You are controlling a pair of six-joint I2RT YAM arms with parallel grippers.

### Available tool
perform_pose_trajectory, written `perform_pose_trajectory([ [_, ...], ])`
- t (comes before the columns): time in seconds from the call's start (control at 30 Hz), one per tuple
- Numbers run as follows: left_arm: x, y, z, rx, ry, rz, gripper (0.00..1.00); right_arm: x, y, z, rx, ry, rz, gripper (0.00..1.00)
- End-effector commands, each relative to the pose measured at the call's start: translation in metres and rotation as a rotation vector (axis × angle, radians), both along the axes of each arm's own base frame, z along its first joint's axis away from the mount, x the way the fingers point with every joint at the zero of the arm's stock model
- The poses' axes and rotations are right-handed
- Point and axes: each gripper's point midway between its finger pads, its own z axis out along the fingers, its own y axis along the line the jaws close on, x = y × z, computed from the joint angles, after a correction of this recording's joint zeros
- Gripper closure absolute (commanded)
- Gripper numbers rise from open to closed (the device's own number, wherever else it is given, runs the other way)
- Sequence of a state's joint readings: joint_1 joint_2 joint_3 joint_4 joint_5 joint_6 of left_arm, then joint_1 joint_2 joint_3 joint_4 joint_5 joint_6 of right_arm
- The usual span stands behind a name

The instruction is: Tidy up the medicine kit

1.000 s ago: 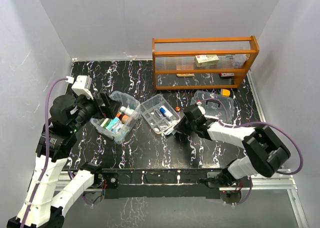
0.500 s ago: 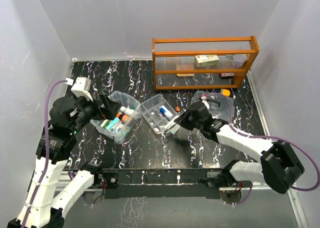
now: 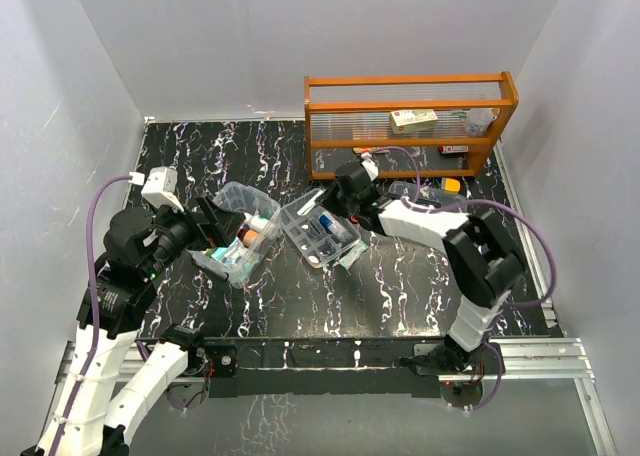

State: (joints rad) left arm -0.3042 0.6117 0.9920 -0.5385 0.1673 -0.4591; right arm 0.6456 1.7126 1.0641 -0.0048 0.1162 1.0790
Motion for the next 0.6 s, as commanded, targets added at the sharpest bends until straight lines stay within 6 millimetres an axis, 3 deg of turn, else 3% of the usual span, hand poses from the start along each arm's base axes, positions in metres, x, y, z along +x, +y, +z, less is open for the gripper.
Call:
perform_pose_trajectory([
  [0.0, -0.003, -0.005, 0.004, -0.045, 0.003, -0.015, 0.01, 0.039, 0.022, 0.024, 0.033, -0.104, -0.007, 1.00],
  [0.27, -0.003, -0.003, 0.003, -0.029, 0.004, -0.011, 0.01, 0.054, 0.023, -0.001, -0.025, -0.060, -0.056, 1.00],
  [0.57, -0.003, -0.001, 0.001, -0.009, 0.013, -0.007, 0.01, 0.062, 0.026, -0.013, -0.054, -0.036, -0.066, 1.00],
])
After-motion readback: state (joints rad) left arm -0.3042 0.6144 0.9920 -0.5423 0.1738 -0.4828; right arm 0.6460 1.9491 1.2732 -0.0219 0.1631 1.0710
